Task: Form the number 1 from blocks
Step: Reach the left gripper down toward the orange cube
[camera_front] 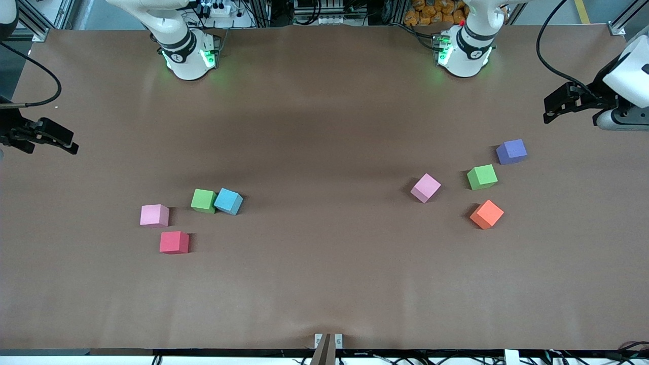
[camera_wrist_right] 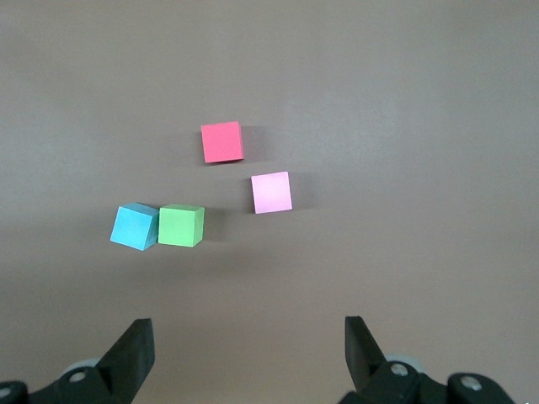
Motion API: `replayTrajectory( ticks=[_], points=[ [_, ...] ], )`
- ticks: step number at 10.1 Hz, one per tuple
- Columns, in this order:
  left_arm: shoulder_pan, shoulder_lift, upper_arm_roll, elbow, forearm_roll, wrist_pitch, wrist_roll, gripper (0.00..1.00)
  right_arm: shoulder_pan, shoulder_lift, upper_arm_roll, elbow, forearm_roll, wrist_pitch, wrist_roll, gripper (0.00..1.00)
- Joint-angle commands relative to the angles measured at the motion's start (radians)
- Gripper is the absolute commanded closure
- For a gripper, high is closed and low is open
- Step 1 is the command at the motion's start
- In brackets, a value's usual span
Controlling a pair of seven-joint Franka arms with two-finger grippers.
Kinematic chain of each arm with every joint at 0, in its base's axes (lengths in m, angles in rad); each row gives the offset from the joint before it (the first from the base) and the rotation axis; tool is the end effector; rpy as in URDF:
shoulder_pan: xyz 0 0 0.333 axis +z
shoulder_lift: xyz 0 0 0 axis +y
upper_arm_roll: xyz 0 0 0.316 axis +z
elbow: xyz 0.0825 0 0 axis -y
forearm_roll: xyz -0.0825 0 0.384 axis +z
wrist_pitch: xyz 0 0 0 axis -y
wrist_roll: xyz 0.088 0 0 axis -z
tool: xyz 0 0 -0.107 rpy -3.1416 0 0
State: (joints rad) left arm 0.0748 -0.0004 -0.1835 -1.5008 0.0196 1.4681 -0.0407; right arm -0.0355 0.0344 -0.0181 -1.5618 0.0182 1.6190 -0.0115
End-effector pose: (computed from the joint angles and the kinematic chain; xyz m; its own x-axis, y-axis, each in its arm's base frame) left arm 0.5412 -0.0568 0.6486 0.9973 -0.0659 -0.0315 -0.0666 -0.9976 -0.0209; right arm 0.5690 -0.0285 0.6137 0.9988 -0.0429 0.0230 -0.0425 -0.9989 -0.0173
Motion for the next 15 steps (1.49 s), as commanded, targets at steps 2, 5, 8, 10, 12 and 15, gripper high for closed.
replayTrajectory(
  ticks=[2,5,8,10,12,15],
  points=[
    [0.002,0.016,-0.002,0.002,-0.003,-0.015,0.007,0.00,-0.010,0.001,0.012,0.017,-0.004,-0.016,0.018,0.00],
    [0.000,0.089,-0.001,-0.010,-0.001,-0.002,-0.049,0.00,-0.012,0.002,0.012,0.017,-0.004,-0.014,0.018,0.00],
    [-0.001,0.222,-0.002,-0.010,0.028,0.113,-0.088,0.00,-0.012,0.004,0.012,0.017,-0.004,-0.014,0.018,0.00],
    [0.003,0.327,-0.002,-0.013,0.028,0.187,-0.126,0.00,-0.012,0.004,0.012,0.017,-0.003,-0.014,0.018,0.00],
    [0.008,0.376,-0.001,-0.021,0.026,0.244,-0.146,0.00,-0.012,0.006,0.012,0.017,-0.003,-0.014,0.018,0.00],
    [0.005,0.431,-0.001,-0.093,0.026,0.393,-0.235,0.00,-0.009,0.007,0.012,0.016,0.000,-0.014,0.018,0.00]
  ],
)
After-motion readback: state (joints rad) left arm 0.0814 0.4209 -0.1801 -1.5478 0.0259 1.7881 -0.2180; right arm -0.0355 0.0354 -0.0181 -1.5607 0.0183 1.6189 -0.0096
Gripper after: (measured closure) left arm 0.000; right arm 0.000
